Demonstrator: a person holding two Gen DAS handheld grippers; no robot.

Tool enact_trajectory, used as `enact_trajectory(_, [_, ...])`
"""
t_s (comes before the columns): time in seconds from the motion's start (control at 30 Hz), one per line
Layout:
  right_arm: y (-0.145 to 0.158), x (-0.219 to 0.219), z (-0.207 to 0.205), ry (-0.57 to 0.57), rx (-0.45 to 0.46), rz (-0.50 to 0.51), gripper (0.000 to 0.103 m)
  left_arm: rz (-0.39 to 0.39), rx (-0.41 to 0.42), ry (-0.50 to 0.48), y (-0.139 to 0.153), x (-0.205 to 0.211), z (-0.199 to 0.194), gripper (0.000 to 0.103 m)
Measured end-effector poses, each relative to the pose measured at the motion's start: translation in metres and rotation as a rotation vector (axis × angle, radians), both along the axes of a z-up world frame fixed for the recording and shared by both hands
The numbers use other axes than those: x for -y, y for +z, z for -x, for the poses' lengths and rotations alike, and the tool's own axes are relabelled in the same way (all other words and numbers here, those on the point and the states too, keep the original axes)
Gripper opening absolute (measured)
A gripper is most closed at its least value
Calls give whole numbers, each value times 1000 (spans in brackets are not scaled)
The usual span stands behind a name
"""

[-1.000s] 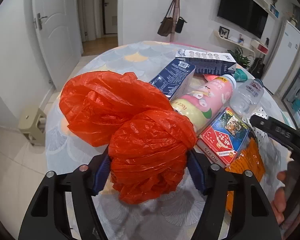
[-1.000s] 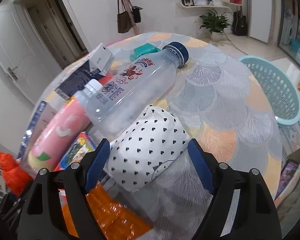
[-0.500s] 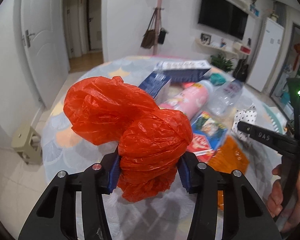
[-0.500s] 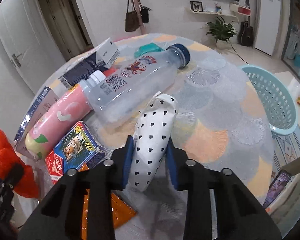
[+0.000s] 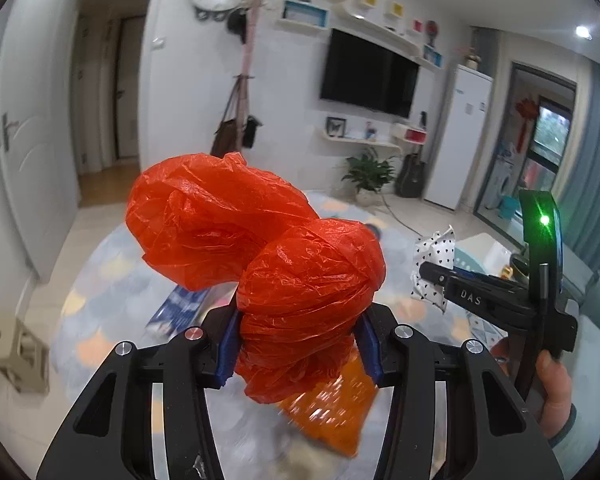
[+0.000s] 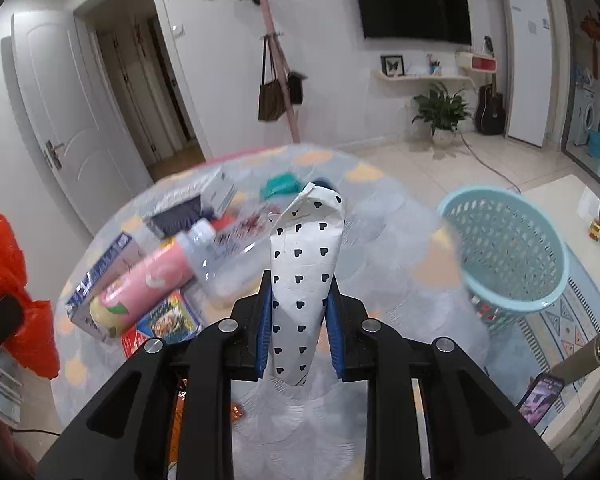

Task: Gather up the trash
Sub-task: 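Grasp the red plastic bag with the left tool while the right tool grasps the polka-dot cup, then carry the red bag and polka-dot cup over the basket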

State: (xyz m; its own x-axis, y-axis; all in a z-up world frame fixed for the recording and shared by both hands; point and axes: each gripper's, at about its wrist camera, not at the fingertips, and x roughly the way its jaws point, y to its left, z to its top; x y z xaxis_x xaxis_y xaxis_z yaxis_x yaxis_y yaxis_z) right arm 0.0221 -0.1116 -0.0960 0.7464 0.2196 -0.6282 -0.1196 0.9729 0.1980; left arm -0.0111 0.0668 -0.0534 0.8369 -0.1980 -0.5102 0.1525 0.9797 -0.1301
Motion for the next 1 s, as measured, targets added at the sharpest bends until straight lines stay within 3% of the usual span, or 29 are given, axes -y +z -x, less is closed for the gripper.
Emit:
enact_trajectory(0.3, [25, 64, -6, -113, 68, -15, 21, -65, 52, -153, 31, 80, -42, 47])
enact_trajectory(0.6, [25, 139, -27, -243, 78, -39, 21, -120, 29, -326, 35, 173, -104, 47])
enact_trajectory(0.77, [7, 179, -50, -316, 41, -57, 21, -137, -12, -399, 22, 217, -137, 47])
enact_trajectory(1.0, [-34, 219, -83, -389, -45, -89, 21, -156, -134, -476, -22, 274, -191, 47])
